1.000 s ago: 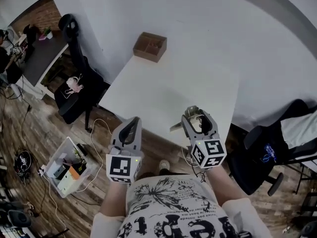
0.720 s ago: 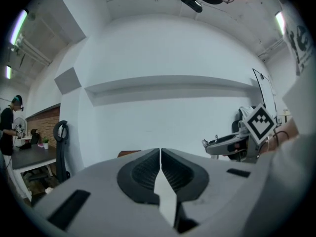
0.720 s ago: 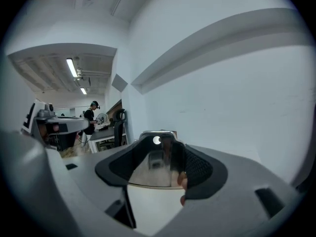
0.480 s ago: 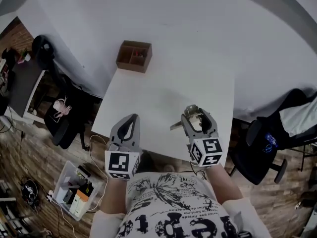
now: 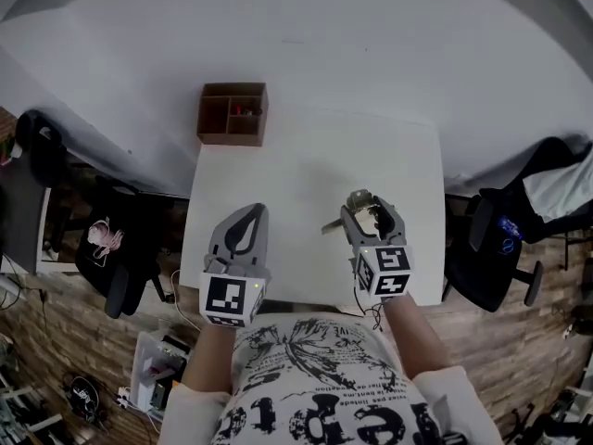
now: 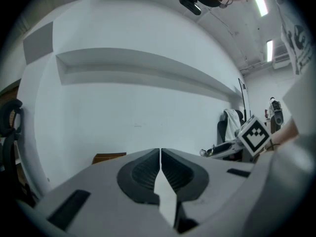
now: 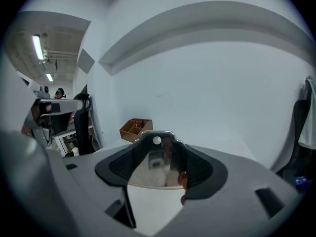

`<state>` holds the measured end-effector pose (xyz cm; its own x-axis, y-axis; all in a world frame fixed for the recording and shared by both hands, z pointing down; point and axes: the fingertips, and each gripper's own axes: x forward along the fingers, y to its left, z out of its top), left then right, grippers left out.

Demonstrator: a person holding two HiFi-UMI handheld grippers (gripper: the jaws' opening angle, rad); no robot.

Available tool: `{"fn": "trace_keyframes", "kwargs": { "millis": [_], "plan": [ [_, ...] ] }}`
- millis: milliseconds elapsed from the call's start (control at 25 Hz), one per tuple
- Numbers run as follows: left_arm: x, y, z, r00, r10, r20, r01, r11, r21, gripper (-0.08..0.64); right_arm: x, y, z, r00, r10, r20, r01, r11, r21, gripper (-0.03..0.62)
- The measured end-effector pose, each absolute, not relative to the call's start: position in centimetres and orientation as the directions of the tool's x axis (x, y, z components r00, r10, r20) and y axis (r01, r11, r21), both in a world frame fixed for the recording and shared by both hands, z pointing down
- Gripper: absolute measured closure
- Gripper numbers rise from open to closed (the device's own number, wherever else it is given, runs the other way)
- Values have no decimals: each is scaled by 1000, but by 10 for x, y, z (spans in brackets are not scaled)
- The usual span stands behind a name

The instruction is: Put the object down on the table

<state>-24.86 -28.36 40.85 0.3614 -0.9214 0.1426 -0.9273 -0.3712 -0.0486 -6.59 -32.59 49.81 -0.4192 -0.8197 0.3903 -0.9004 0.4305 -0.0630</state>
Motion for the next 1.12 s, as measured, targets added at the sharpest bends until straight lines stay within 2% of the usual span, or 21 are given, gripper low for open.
{"fn": "trace_keyframes", "kwargs": {
  "millis": [200,400,560,1120],
  "plan": [
    [-252,-304,435,431,-882,192,-896,-443,-24,548,-80,-347,545,-355,-789,502,-927,366,-81,311],
    [-257,-323,457,471,-843,261,-877,-480,31,548,-95,-362,604,-306,-704,641,-934,353,-58,311],
    [-265,-334,480,483,-837,256,-869,-494,22,548,-103,-366,647,-274,-627,729,-936,347,-53,311],
    [-287,-343,507,479,-808,343,-870,-489,65,548,-95,-364,703,-150,-452,879,-970,239,-43,310]
  ]
}}
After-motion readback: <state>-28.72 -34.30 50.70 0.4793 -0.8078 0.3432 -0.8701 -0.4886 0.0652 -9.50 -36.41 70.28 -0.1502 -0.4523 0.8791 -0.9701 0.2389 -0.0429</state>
